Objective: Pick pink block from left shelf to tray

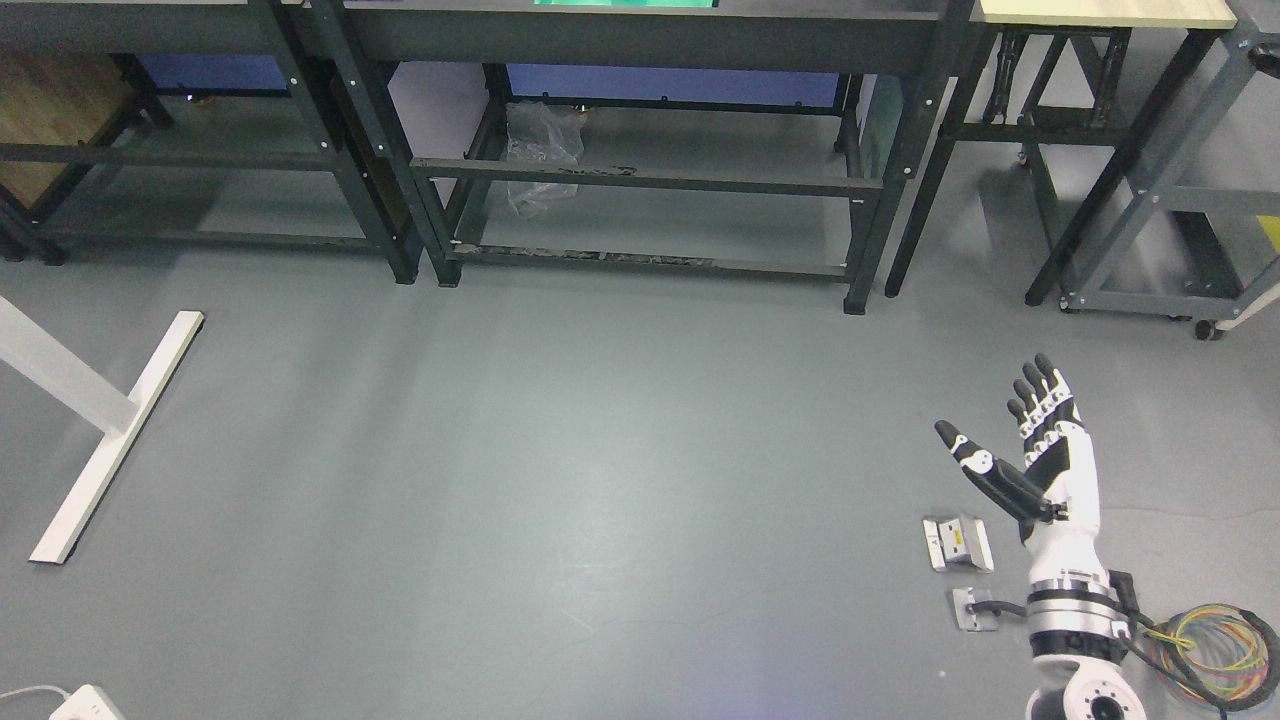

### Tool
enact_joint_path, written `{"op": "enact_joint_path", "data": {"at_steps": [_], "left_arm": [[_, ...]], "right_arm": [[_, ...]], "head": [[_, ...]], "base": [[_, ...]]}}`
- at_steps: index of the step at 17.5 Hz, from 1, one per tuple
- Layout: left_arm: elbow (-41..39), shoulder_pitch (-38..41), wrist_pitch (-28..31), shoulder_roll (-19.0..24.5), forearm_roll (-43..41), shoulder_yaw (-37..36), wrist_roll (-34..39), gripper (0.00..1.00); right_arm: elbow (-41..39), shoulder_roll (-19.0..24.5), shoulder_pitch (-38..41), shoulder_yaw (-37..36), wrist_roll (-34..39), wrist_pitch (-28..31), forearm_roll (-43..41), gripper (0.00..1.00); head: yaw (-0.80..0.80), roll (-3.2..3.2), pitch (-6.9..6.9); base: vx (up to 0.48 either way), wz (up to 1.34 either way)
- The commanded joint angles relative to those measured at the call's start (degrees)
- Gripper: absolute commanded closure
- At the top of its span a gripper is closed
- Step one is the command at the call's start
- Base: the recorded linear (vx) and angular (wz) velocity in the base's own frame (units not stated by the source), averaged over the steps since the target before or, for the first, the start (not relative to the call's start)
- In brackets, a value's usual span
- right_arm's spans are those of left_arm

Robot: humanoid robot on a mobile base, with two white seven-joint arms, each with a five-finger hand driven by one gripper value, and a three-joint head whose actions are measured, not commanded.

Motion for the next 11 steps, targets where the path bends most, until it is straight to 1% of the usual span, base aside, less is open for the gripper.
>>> {"op": "enact_joint_path", "data": {"at_steps": [1,5,7,11], "left_arm": [[0.0,0.5,0.0,1.0,-0.1,0.0,0.0,0.0],[0.0,0.5,0.0,1.0,-0.1,0.0,0.0,0.0],[0.0,0.5,0.0,1.0,-0.1,0.0,0.0,0.0],[0.0,0.5,0.0,1.0,-0.1,0.0,0.0,0.0]], "right_arm": [[-0.3,-1.0,0.4,1.5,0.1,0.0,0.0,0.0],[-0.3,-1.0,0.3,1.7,0.6,0.0,0.0,0.0],[-0.3,-1.0,0.0,1.7,2.2,-0.6,0.0,0.0],[0.0,-1.0,-0.9,1.4,2.1,-0.7,-0.7,0.0]], "head": [[0.0,0.0,0.0],[0.0,0.0,0.0],[0.0,0.0,0.0],[0.0,0.0,0.0]], "base": [[0.0,0.0],[0.0,0.0],[0.0,0.0],[0.0,0.0]]}}
